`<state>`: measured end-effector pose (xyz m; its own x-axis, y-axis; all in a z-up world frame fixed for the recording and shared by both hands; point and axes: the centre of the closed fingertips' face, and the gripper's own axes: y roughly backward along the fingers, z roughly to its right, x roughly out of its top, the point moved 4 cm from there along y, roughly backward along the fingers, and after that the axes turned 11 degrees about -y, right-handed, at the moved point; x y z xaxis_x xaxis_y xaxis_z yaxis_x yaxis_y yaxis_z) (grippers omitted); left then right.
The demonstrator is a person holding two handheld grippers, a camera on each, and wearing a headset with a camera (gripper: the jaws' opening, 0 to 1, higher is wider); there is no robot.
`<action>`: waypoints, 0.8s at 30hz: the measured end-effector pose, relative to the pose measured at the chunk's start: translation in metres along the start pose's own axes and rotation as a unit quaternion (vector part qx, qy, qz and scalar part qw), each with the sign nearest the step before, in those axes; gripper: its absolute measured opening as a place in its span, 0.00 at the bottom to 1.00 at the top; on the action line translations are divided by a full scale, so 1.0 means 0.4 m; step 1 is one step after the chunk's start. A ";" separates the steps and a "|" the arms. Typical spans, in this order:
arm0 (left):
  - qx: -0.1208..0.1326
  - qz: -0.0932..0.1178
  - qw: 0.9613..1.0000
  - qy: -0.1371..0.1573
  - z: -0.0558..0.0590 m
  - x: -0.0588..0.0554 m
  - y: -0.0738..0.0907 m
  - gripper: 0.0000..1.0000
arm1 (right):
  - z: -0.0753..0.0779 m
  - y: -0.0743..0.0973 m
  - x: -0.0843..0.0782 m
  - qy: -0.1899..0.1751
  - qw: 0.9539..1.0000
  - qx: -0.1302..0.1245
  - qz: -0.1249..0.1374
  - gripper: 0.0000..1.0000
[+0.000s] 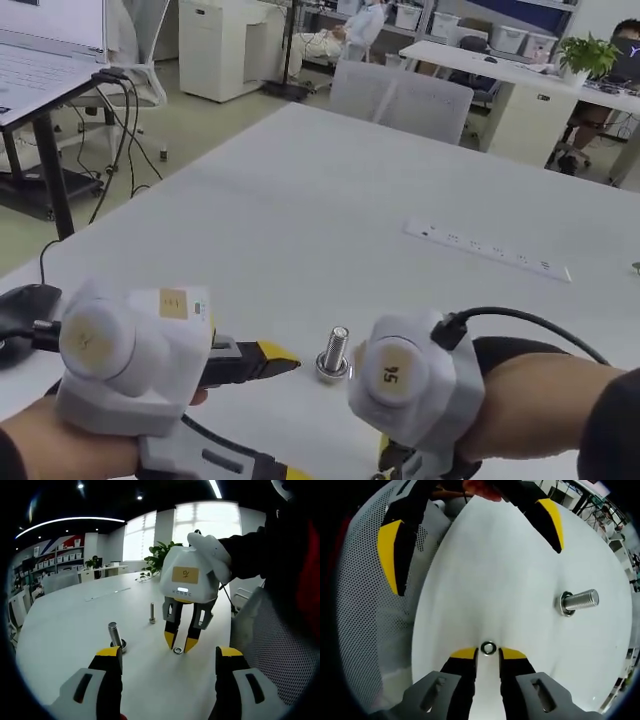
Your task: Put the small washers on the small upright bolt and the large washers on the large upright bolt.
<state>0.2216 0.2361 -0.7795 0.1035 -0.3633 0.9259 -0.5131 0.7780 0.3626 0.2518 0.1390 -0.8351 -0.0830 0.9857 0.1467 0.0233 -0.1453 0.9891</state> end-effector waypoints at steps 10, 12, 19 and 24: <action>0.003 0.001 1.000 0.000 -0.001 0.002 0.002 0.76 | -0.003 -0.001 0.002 0.013 1.000 -0.003 -0.008 0.15; 0.003 0.002 1.000 0.000 -0.001 0.003 0.002 0.76 | -0.003 -0.002 0.003 0.015 1.000 -0.003 -0.011 0.15; 0.002 0.001 1.000 0.000 0.000 0.002 0.001 0.76 | -0.013 -0.011 0.012 0.037 0.998 -0.018 -0.037 0.14; 0.003 0.001 1.000 0.002 0.000 0.001 0.001 0.75 | -0.007 -0.005 0.009 0.030 0.999 -0.010 -0.030 0.14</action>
<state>0.2215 0.2366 -0.7790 0.1059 -0.3606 0.9267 -0.5178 0.7756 0.3610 0.2487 0.1427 -0.8363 -0.1429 0.9859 0.0867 -0.0040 -0.0882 0.9961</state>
